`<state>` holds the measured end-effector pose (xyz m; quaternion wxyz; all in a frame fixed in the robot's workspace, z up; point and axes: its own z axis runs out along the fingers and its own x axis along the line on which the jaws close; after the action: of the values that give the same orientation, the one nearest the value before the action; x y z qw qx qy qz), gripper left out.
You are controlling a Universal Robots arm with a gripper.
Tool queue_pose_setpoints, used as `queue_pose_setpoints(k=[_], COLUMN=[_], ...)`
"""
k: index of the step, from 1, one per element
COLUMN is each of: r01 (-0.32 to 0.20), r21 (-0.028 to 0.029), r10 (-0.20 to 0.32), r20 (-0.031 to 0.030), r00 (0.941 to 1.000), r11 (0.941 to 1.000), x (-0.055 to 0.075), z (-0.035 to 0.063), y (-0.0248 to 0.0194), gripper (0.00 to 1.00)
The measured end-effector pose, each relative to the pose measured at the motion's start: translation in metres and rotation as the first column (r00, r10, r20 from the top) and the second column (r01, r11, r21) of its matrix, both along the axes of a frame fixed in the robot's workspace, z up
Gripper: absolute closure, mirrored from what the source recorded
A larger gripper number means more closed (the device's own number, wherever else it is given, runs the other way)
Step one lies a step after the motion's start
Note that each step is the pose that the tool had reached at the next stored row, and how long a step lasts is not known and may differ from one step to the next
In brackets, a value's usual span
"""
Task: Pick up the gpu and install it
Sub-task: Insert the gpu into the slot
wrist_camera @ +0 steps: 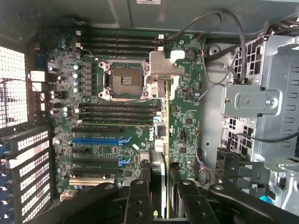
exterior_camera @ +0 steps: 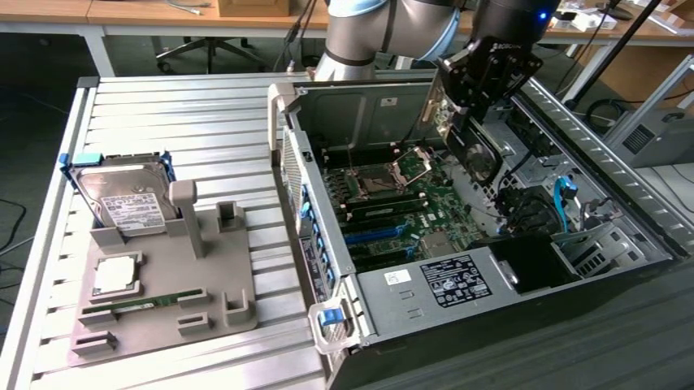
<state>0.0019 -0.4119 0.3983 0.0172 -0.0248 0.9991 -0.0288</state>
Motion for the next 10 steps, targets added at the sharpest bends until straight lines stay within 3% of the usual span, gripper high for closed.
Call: queue_pose_setpoints(k=[10], r01=[-0.101], r21=[0.0000], r10=[0.101], r20=[0.0000], r00=[0.9949], r11=[0.9949], x=[0.0000], z=[-0.0002], y=[0.0000], gripper=[0.73])
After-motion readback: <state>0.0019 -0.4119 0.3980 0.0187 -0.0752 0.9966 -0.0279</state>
